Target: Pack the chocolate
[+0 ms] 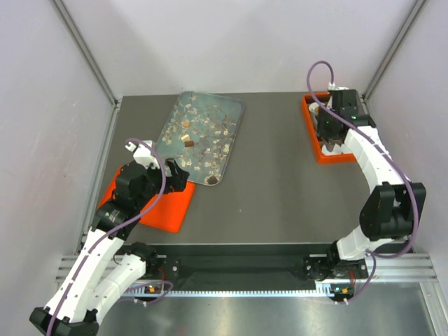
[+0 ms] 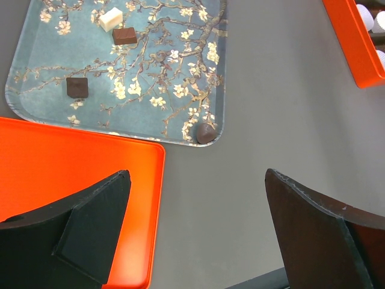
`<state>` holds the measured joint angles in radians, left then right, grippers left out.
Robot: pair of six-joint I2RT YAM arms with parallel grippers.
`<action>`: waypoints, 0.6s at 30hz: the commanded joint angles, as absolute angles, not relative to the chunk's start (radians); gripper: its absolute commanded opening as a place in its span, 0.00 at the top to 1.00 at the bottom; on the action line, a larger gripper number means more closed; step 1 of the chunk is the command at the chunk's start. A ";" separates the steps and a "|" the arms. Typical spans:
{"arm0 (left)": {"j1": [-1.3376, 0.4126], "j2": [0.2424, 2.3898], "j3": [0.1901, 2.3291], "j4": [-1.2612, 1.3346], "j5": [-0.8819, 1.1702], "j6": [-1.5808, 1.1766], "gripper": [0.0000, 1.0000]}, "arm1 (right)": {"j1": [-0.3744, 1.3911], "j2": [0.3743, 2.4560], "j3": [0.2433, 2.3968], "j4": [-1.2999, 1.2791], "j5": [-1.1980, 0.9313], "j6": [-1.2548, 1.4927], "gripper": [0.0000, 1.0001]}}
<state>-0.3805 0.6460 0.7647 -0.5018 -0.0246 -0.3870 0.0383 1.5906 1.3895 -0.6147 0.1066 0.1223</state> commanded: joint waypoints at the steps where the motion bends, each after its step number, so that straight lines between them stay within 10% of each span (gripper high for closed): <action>1: -0.385 0.643 0.775 -0.488 -0.032 -0.373 0.02 | 0.142 1.494 1.401 -0.604 0.109 0.098 0.58; 18: -0.385 0.627 0.775 -0.512 -0.107 -0.370 0.02 | 0.744 1.428 1.172 -0.342 -0.046 -0.006 0.58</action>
